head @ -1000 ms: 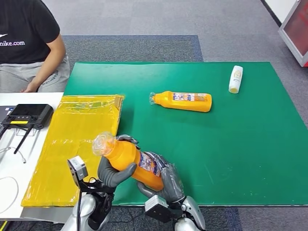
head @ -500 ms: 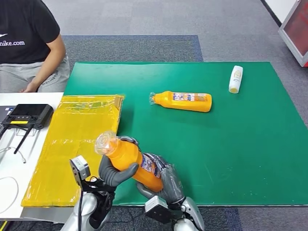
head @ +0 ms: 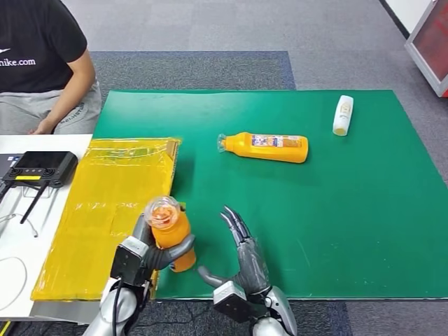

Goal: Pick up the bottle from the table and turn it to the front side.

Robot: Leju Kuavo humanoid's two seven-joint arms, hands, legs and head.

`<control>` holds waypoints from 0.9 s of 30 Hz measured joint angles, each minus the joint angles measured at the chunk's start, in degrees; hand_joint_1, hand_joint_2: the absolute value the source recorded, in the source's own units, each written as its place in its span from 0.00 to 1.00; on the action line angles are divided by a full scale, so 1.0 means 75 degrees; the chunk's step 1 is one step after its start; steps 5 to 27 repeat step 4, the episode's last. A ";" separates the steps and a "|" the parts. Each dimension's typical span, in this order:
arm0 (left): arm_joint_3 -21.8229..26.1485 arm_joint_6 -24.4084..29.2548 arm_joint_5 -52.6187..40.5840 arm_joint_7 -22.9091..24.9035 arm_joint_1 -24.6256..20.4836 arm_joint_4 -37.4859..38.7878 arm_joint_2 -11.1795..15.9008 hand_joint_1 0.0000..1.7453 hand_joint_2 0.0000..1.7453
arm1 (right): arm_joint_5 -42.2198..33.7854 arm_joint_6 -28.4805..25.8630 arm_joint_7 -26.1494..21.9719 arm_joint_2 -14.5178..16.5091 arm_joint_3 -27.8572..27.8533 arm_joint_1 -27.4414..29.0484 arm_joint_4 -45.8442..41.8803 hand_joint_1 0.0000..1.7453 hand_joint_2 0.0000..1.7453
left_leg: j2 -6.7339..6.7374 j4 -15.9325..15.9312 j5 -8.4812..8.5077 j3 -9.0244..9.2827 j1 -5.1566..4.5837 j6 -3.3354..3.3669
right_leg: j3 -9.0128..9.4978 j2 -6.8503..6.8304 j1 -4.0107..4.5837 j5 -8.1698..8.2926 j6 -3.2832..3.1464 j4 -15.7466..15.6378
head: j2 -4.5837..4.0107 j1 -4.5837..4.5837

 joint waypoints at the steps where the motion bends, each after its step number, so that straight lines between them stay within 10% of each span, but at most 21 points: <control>1: 0.0020 0.0218 -0.0357 0.0029 0.0003 -0.0031 0.0027 1.00 1.00 | 0.0018 0.0009 0.0009 0.0000 -0.0016 0.0011 -0.0001 0.00 1.00 | 0.0000 0.0000 0.0000 0.0000 0.0000 0.0000 | 0.0000 0.0000 0.0000 0.0000 0.0000 0.0000 | 0.0000 -0.0001; 27: 0.0059 0.0710 -0.1327 0.0159 0.0009 -0.0129 0.0096 1.00 1.00 | 0.0062 0.0064 0.0041 0.0000 -0.0046 0.0034 -0.0003 0.00 1.00 | 0.0000 0.0000 0.0000 0.0002 0.0000 0.0000 | 0.0002 0.0000 0.0000 0.0000 0.0000 0.0000 | 0.0000 0.0000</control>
